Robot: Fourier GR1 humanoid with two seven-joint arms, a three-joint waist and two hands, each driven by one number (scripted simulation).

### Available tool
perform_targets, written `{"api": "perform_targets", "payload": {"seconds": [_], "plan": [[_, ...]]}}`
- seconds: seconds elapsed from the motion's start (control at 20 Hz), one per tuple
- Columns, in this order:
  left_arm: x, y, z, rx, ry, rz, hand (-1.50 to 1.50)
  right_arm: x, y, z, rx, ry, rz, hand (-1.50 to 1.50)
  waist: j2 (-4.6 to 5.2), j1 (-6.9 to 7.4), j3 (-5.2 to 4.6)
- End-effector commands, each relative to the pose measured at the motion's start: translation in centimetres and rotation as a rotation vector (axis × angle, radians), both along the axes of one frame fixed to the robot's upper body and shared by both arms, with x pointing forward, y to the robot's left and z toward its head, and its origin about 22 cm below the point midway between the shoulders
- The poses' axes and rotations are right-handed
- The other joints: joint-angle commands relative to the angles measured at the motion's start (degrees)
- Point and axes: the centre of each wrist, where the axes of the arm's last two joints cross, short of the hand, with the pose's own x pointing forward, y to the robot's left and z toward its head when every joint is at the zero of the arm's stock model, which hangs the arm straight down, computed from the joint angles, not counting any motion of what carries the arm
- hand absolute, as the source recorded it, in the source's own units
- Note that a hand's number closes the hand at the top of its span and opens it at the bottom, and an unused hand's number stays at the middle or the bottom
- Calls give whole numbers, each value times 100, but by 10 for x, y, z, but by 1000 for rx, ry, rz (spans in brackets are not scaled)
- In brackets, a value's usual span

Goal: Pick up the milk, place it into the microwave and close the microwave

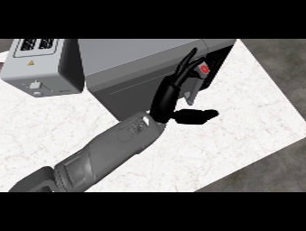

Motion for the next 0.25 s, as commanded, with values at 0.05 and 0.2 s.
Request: {"api": "perform_targets", "payload": {"seconds": [0.05, 0.2], "plan": [[42, 52, -6, 135, 119, 307, -150, -3, -7, 3, 0, 4, -27, -150, 76, 182, 9], [38, 38, -7, 154, 126, 294, -150, -3, -6, 4, 7, 2, -26, -150, 104, 213, 2]]}}
